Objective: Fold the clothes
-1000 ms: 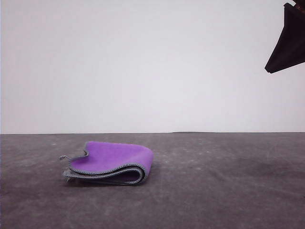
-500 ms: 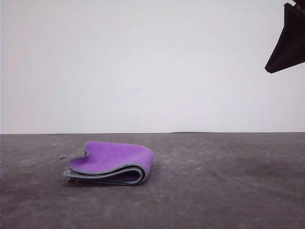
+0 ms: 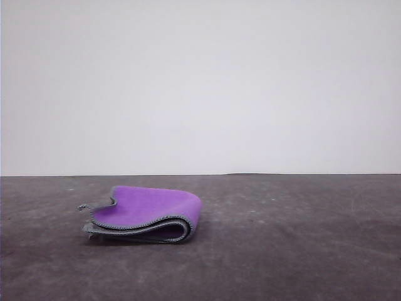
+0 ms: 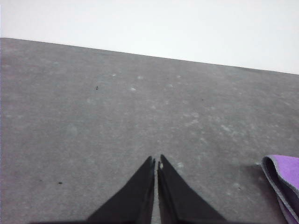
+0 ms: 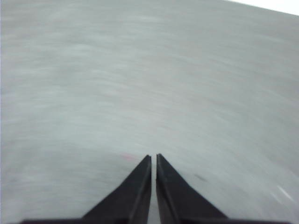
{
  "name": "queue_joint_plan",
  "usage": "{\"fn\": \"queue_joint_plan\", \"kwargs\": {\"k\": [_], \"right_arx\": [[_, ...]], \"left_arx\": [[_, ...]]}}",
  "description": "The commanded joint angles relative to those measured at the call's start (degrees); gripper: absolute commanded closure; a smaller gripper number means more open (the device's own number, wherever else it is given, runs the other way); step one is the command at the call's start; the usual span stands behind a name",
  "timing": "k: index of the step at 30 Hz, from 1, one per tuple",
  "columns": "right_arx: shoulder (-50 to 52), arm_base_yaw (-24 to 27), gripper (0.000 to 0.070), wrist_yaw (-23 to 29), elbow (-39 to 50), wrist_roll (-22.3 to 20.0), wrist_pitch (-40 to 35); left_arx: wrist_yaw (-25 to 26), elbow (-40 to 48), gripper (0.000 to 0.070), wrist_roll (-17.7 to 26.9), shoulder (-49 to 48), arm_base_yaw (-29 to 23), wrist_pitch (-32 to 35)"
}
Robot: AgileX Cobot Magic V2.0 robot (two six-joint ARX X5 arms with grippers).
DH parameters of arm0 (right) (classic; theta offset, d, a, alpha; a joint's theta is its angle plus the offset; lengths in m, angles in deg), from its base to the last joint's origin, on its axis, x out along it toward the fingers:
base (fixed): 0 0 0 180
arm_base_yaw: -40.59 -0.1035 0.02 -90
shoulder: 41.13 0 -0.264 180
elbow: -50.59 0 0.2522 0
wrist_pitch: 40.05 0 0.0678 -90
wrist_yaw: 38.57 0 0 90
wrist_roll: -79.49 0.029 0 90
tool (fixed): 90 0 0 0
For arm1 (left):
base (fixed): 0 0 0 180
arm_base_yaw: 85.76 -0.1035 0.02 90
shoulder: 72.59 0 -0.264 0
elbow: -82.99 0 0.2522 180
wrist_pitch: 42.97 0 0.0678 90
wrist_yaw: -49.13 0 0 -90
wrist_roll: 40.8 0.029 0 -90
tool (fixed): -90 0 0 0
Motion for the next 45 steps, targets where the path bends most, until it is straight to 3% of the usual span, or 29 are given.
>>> {"fn": "queue_joint_plan", "kwargs": {"k": [1,14,45], "right_arx": [[4.1,1.1,0.0685,1.5,3.5,3.1,-2.2],[26.5,6.7,0.0685,2.8,16.7,4.4,-4.1],[26.9,6.6,0.0685,2.4,16.8,4.3,-4.7]], "left_arx": [[-0.3,1.2,0.0700,0.5,0.0,0.0,0.4],[-0.3,1.2,0.0700,0.5,0.0,0.0,0.4],[-0.3,1.2,0.0700,0.5,0.0,0.0,0.4]]}}
